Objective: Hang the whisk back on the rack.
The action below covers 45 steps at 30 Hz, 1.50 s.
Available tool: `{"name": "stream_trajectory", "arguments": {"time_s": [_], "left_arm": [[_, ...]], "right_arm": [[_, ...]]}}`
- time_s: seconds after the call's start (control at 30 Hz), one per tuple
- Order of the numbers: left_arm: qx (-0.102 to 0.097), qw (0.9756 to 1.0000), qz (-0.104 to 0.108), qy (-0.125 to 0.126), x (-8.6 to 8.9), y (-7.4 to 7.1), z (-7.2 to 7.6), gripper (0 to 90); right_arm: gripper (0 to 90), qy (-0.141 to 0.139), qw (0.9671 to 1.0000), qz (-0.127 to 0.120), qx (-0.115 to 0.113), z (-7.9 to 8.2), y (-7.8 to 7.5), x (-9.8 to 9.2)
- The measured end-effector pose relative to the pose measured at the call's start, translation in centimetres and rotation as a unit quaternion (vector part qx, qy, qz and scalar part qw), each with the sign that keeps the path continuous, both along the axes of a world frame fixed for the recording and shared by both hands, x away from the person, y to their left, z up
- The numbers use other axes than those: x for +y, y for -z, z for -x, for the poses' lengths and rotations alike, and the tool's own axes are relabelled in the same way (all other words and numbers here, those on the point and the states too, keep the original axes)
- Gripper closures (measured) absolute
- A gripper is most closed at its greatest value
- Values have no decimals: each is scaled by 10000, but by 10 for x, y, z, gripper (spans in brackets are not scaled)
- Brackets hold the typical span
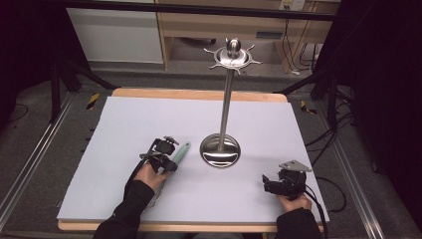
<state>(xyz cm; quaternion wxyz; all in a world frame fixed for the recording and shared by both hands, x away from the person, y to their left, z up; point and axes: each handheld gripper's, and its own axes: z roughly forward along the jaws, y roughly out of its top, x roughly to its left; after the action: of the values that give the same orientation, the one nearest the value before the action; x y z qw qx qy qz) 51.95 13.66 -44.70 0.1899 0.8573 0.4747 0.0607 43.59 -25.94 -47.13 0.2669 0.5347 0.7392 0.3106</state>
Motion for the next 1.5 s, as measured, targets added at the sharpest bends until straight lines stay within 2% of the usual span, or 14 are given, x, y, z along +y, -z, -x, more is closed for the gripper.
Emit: {"name": "stream_trajectory", "arguments": {"time_s": [0.23,0.37,0.43,0.57,0.63,0.83,1.0,1.03,1.17,1.33,1.4,1.43,1.47,1.5], "left_arm": [[-205,9996,155,71,3,-11,6,686],[-472,9984,300,89,7,-23,14,687],[-498,9982,333,94,8,-25,15,687],[-677,9965,478,86,13,-30,22,688],[-824,9948,593,61,18,-33,27,688],[-987,9922,750,125,25,-38,35,688],[-1338,9867,907,189,31,-44,47,688],[-1338,9867,907,189,31,-44,47,688],[-1431,9839,1039,255,37,-48,53,688],[-1690,9774,1246,248,46,-51,62,687],[-1715,9767,1267,252,46,-52,63,687],[-1803,9750,1279,246,48,-54,65,687],[-1803,9750,1279,246,48,-54,65,687],[-1872,9725,1366,218,51,-56,67,687]], "right_arm": [[96,28,10000,-26,-5,0,0,0],[96,36,10000,-15,-2,0,0,0],[96,56,10000,-48,15,1,0,1],[96,55,10000,-49,10,1,0,0],[96,17,10000,-10,-14,0,-1,-1],[96,29,10000,-6,-18,0,0,-1],[96,42,10000,-9,-25,0,0,0],[96,42,10000,-9,-25,0,0,0],[96,43,10000,-12,-22,0,0,0],[97,49,10000,-3,-24,0,0,0],[97,81,10000,-36,-3,1,0,1],[98,83,10000,-38,-2,1,0,1],[99,86,10000,-34,-7,1,0,1],[99,61,10000,-13,-28,1,-1,0]]}}
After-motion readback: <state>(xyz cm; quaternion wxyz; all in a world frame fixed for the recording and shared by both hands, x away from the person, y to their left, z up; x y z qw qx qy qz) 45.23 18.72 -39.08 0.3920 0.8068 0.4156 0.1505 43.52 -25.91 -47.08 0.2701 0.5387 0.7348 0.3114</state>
